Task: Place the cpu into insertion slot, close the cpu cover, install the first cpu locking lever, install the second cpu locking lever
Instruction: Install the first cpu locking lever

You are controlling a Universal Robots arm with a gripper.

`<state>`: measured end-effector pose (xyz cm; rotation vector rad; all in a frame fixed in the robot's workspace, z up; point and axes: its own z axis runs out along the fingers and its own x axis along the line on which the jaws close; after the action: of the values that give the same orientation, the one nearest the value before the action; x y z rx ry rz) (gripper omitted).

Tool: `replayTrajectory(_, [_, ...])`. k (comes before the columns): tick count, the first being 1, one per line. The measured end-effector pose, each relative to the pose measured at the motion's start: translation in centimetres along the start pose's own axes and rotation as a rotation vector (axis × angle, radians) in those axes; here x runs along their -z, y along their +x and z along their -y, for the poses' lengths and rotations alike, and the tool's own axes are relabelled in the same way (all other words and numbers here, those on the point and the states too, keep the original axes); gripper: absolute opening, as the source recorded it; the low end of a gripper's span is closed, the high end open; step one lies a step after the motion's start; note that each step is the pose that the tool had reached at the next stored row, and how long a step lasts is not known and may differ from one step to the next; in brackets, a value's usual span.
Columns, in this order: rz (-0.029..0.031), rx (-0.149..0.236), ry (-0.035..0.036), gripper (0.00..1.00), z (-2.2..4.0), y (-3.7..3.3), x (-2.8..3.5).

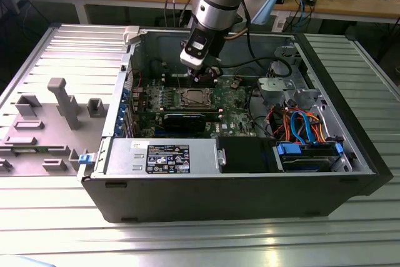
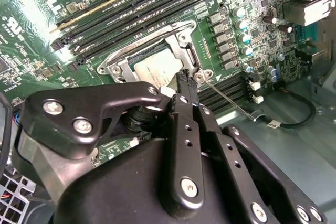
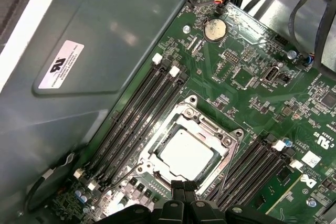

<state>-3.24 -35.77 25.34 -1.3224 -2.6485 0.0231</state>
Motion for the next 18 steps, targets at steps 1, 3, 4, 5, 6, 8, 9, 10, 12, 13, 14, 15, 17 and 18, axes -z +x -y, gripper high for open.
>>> replayTrajectory(1, [0.0001, 0.002, 0.0002, 0.11, 0.0, 0.0, 0.0])
replayTrajectory(3, [0.0004, 0.005, 0.0007, 0.11, 0.0, 0.0, 0.0])
replayTrajectory(4, [0.0005, 0.006, 0.0008, 0.11, 0.0, 0.0, 0.0])
replayTrajectory(5, [0.0006, 0.008, 0.0011, 0.11, 0.0, 0.0, 0.0])
replayTrajectory(6, [0.0007, 0.01, 0.0014, 0.11, 0.0, 0.0, 0.0])
replayTrajectory(8, [0.0009, 0.014, 0.0019, 0.11, 0.0, 0.0, 0.0])
replayTrajectory(9, [0.001, 0.015, 0.002, 0.11, 0.0, 0.0, 0.0])
replayTrajectory(10, [0.0011, 0.016, 0.0021, 0.11, 0.0, 0.0, 0.0])
replayTrajectory(12, [0.0011, 0.018, 0.0024, 0.11, 0.0, 0.0, 0.0])
replayTrajectory(13, [0.0012, 0.02, 0.0026, 0.11, 0.0, 0.0, 0.0])
replayTrajectory(14, [0.0012, 0.021, 0.0027, 0.11, 0.0, 0.0, 0.0])
replayTrajectory(15, [0.0013, 0.023, 0.0029, 0.11, 0.0, 0.0, 0.0])
replayTrajectory(17, [0.0014, 0.025, 0.0032, 0.11, 0.0, 0.0, 0.0])
replayTrajectory(18, [0.0015, 0.026, 0.0033, 0.11, 0.0, 0.0, 0.0])
